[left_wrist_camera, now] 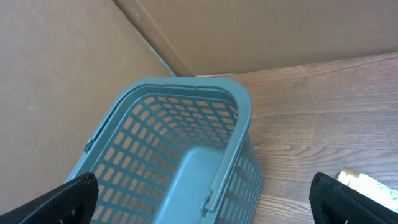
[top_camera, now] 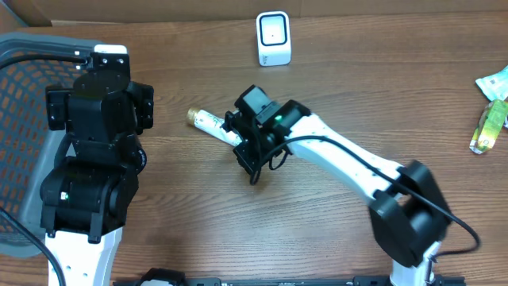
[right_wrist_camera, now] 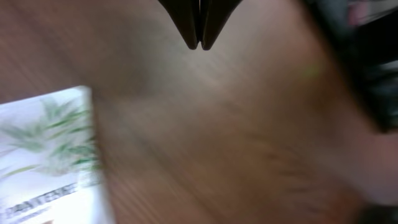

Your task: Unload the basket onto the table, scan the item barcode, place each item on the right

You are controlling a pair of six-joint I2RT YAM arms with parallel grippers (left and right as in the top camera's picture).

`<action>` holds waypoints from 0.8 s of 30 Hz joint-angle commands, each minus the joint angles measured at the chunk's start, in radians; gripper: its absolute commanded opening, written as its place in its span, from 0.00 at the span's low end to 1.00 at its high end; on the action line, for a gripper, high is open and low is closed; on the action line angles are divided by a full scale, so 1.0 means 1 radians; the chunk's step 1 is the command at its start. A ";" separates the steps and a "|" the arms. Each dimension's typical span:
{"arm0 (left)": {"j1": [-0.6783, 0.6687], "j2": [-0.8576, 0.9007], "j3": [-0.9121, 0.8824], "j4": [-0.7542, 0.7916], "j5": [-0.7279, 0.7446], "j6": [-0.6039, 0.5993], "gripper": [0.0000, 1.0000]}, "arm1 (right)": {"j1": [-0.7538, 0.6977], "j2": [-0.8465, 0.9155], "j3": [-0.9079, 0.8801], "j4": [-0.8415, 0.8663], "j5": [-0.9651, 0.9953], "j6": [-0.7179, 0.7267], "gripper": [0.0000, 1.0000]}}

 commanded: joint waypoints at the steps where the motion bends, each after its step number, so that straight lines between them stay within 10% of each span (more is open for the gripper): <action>1: 0.000 0.002 0.002 0.005 0.002 0.008 1.00 | -0.035 -0.064 0.021 -0.029 -0.147 0.017 0.04; 3: 0.000 0.002 0.002 0.005 0.002 0.008 1.00 | -0.035 -0.061 0.018 -0.024 -0.060 0.016 0.37; 5: 0.000 0.002 0.002 0.004 0.002 0.008 0.99 | -0.022 -0.052 0.018 0.012 0.119 0.015 1.00; 24: 0.000 0.002 0.002 0.005 0.002 0.008 0.99 | 0.085 0.137 0.019 0.431 0.440 -0.288 1.00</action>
